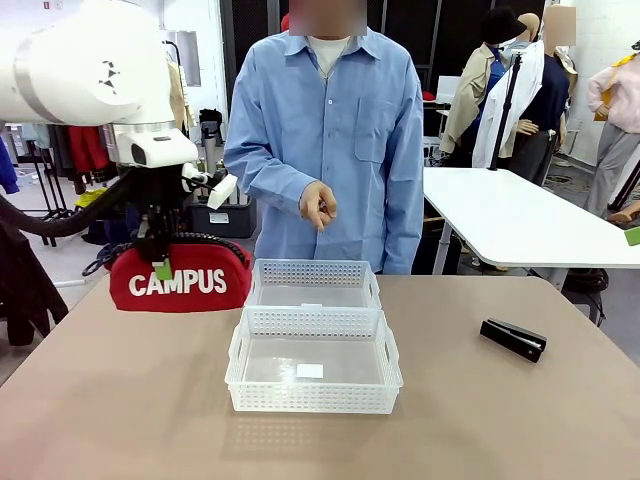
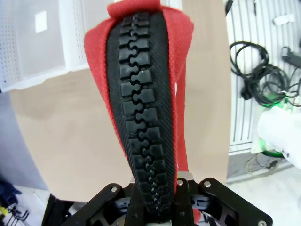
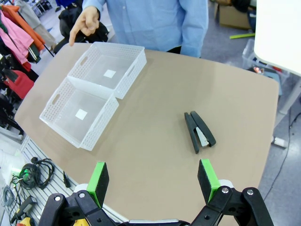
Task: Distribute items into two baskets.
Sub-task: Move the picked Pencil pouch towards the Organizing basket indicated by the person, stopping as directed.
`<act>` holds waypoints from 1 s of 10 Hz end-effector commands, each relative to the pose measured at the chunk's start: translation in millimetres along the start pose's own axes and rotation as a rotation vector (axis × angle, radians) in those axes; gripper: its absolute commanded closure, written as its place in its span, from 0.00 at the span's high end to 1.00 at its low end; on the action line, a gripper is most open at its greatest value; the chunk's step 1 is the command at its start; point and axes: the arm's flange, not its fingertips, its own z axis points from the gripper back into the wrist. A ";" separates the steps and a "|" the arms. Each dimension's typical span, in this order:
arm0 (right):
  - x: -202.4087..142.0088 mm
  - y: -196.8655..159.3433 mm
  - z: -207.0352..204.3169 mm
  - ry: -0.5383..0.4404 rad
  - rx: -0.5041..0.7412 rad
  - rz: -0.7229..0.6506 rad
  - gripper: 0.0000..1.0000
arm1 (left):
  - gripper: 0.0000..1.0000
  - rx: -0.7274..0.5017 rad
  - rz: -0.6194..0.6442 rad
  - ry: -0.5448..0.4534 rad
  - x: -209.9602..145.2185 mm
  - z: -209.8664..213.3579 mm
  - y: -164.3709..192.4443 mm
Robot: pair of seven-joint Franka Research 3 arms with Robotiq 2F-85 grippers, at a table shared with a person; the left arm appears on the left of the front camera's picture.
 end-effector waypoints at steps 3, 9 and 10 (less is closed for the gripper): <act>-0.4 -0.8 1.0 -0.012 0.016 -0.001 1.00 | 0.00 0.017 0.022 0.012 32.9 -13.9 4.4; -0.4 -0.8 1.0 -0.012 0.016 -0.001 1.00 | 0.00 0.046 0.058 0.041 55.5 -33.1 -6.4; -0.4 -0.8 1.0 -0.012 0.016 -0.001 1.00 | 0.00 0.085 0.115 0.063 19.3 -13.8 -12.9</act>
